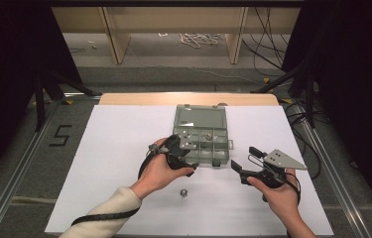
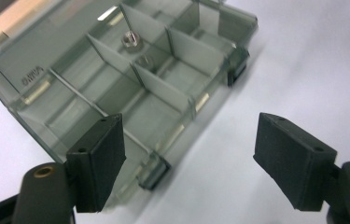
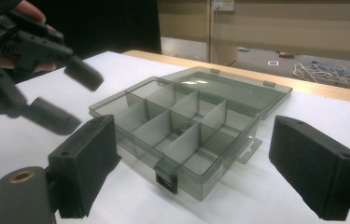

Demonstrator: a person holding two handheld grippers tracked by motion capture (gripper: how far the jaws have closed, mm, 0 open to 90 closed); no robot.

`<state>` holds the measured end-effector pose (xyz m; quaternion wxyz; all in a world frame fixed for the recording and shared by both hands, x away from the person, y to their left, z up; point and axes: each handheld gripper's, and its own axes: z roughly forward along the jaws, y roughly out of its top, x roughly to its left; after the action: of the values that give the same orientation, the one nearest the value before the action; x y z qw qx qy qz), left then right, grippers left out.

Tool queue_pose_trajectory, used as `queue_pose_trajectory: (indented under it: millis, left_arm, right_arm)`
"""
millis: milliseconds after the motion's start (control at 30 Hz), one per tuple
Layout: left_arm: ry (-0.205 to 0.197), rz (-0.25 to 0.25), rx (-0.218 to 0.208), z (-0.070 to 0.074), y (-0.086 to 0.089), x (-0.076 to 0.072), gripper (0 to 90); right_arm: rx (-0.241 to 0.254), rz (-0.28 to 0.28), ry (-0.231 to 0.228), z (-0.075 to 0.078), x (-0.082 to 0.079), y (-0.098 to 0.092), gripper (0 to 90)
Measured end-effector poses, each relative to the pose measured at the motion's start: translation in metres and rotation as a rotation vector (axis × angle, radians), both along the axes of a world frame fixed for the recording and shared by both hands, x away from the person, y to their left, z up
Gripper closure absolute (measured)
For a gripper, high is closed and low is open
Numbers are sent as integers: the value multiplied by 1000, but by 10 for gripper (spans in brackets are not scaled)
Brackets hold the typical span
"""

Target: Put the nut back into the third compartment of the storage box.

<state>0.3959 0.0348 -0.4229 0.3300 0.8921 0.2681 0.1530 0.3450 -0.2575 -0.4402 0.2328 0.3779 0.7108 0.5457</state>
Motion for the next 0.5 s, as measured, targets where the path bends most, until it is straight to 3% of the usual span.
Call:
queue_pose_trajectory:
  millis: [433,500]
  left_arm:
    - [75,-48,91,-17,11,-23,246]
    - [103,-69,115,-18,12,-26,246]
  right_arm:
    - [3,8,8,0,0,0,160]
    - [2,6,1,0,0,1,160]
